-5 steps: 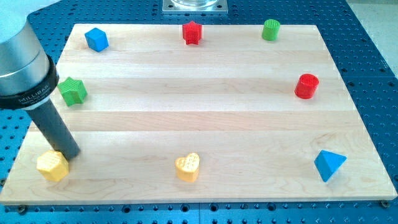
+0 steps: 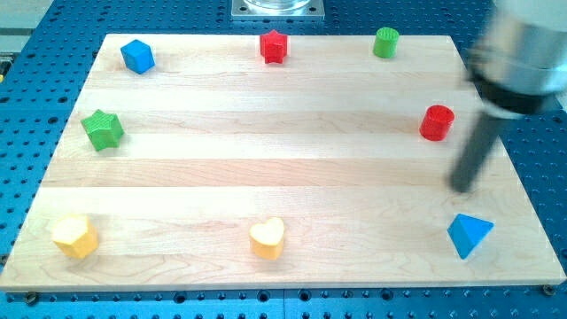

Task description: Move the blue triangle to the right of the yellow heart

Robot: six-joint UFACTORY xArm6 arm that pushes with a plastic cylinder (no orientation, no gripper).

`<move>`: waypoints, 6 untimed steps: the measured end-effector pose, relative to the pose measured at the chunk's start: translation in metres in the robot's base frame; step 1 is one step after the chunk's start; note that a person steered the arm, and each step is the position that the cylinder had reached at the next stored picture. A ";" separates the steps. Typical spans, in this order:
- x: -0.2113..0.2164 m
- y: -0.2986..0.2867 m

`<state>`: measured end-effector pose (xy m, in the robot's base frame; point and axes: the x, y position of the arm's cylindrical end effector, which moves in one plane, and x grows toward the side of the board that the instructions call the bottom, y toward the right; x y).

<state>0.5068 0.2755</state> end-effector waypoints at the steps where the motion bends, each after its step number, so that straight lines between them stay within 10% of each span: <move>1: 0.061 0.018; 3: 0.071 -0.116; 4: 0.071 -0.057; 6: 0.090 -0.163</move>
